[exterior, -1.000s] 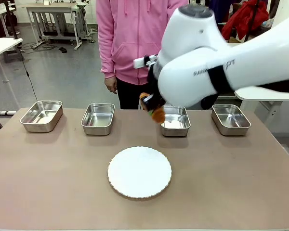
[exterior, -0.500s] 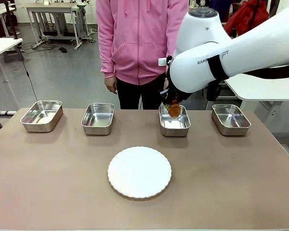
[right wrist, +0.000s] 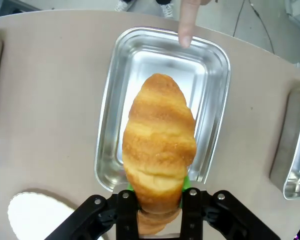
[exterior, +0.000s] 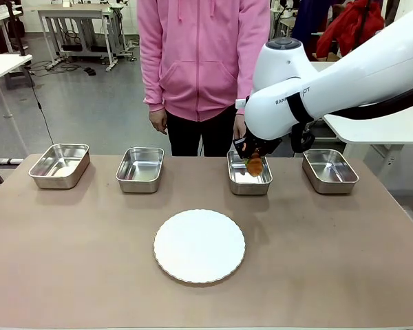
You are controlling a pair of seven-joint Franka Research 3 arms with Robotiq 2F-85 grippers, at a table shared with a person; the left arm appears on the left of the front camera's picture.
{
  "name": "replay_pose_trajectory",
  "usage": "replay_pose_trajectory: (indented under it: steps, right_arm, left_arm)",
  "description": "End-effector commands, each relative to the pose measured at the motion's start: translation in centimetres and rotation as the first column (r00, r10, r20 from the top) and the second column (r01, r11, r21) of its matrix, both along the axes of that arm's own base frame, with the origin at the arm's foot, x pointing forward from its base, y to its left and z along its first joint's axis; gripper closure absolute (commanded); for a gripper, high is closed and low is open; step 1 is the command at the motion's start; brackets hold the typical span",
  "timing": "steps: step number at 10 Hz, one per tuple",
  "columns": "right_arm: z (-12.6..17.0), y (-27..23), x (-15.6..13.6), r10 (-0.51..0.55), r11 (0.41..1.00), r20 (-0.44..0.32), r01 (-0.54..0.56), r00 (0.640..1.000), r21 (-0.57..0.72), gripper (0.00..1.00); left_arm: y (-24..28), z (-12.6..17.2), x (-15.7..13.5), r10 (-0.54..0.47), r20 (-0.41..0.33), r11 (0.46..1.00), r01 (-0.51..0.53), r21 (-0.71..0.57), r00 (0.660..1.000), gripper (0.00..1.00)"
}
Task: Place the bread in the container.
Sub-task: Place the Butter Roll into the Airtight Container indicated by the human.
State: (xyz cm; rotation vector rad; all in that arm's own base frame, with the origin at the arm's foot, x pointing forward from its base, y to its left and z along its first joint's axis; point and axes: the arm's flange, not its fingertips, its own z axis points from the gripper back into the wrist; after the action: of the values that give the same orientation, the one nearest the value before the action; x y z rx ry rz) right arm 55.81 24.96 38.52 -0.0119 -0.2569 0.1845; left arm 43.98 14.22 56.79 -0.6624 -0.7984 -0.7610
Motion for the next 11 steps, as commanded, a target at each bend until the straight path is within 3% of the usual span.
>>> replay_pose_trajectory:
  steps: [1, 4, 5, 6, 7, 8, 9, 11]
  right_arm:
    - [-0.9, 0.9, 1.2, -0.045, 0.999, 0.048, 0.046, 0.998, -0.015, 0.66]
    - [-1.9, 0.6, 1.7, -0.061, 0.998, 0.04, 0.062, 0.997, -0.021, 0.66]
    - [-2.0, 0.5, 1.9, -0.053, 0.998, 0.044, 0.054, 0.998, -0.027, 0.12]
    - [-2.0, 0.5, 1.9, -0.051, 0.998, 0.056, 0.053, 0.997, -0.038, 0.11]
    - [-2.0, 0.6, 2.0, -0.056, 0.998, 0.068, 0.058, 0.996, -0.037, 0.0]
    - [-1.8, 0.5, 2.0, -0.058, 0.998, 0.081, 0.061, 0.995, -0.033, 0.06]
    - [-1.7, 0.5, 1.9, -0.057, 0.998, 0.083, 0.06, 0.995, -0.028, 0.0]
    - [-1.2, 0.4, 1.6, -0.059, 0.998, 0.082, 0.06, 0.995, -0.01, 0.0]
  left_arm:
    - [-0.1, 0.2, -0.2, -0.003, 0.006, 1.0, 0.003, 0.0, 1.0, 0.0]
    - [-0.1, 0.2, -0.2, -0.003, 0.006, 1.0, 0.003, 0.0, 1.0, 0.0]
    - [-0.1, 0.2, -0.2, -0.003, 0.006, 1.0, 0.003, 0.0, 1.0, 0.0]
    - [-0.1, 0.2, -0.2, -0.003, 0.006, 1.0, 0.003, 0.0, 1.0, 0.0]
    - [-0.1, 0.2, -0.2, -0.003, 0.006, 1.0, 0.003, 0.0, 1.0, 0.0]
    - [-0.1, 0.2, -0.2, -0.003, 0.006, 1.0, 0.003, 0.0, 1.0, 0.0]
    - [-0.1, 0.2, -0.2, -0.003, 0.006, 1.0, 0.003, 0.0, 1.0, 0.0]
    - [-0.1, 0.2, -0.2, -0.003, 0.006, 1.0, 0.003, 0.0, 1.0, 0.0]
